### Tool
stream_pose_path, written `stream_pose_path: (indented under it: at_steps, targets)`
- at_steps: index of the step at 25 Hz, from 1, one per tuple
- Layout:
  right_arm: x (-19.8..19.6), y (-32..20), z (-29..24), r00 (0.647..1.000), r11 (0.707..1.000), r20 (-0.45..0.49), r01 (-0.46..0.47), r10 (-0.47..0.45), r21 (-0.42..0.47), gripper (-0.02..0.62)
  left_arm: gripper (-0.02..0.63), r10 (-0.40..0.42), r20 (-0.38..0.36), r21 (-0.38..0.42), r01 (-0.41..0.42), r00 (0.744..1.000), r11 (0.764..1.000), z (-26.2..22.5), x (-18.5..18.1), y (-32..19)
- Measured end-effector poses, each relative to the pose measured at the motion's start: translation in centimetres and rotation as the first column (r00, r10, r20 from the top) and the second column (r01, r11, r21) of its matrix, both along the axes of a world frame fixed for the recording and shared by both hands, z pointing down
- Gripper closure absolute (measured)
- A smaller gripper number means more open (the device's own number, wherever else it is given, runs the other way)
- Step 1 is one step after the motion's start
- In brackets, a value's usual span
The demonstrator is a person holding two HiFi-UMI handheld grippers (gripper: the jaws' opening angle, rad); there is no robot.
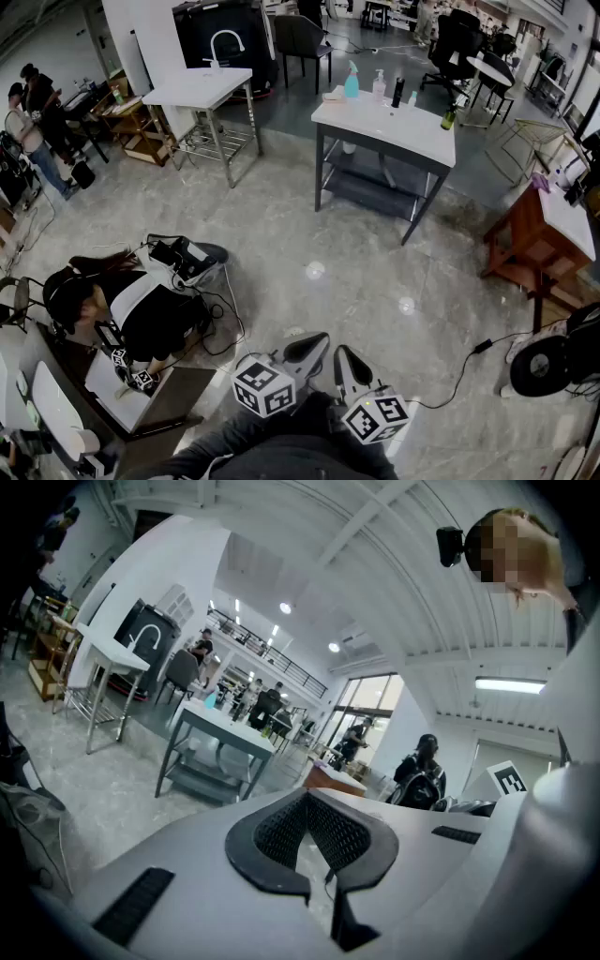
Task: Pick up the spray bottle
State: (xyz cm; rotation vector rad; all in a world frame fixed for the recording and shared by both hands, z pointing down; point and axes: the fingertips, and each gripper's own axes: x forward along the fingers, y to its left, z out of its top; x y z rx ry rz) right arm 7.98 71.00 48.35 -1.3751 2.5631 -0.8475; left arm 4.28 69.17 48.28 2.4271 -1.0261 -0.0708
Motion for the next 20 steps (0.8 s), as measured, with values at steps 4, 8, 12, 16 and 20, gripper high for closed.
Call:
stream_pose_path:
  at_steps: [4, 8, 12, 16, 20]
  targets:
    - [0.1, 0.2, 0.3, 1.000, 1.000, -0.024, -0.001, 0.001, 0.007, 0.586, 0.598, 0.001, 0.007, -0.006, -0.001, 1.000, 1.000, 0.4, -0.2, 0.5]
    - [0.1, -0.9, 0.2, 1.000, 1.000, -0.016, -0.003, 0.003, 0.020, 0.585, 0.600, 0.002, 0.007, -0.011, -0.002, 1.000, 1.000, 0.8, 0.0, -0.7]
    - [0.6, -3.8, 0.1, 1.000, 1.000, -0.010, -0.015, 0.015, 0.022, 0.584, 0.598, 0.010, 0.010, -0.003, -0.010, 1.000, 1.000, 0.6, 0.4, -3.8]
    - [1.2, -8.0, -0.4, 1.000, 0.999, -0.015, -0.027, 0.028, 0.035, 0.584, 0.600, 0.009, -0.006, -0.018, -0.009, 1.000, 1.000, 0.4, 0.8, -8.2]
    - [1.7, -12.9, -0.9, 1.000, 0.999, -0.011, -0.028, 0.029, 0.034, 0.584, 0.598, 0.028, -0.002, -0.027, -0.028, 1.000, 0.999, 0.2, 1.4, -12.9]
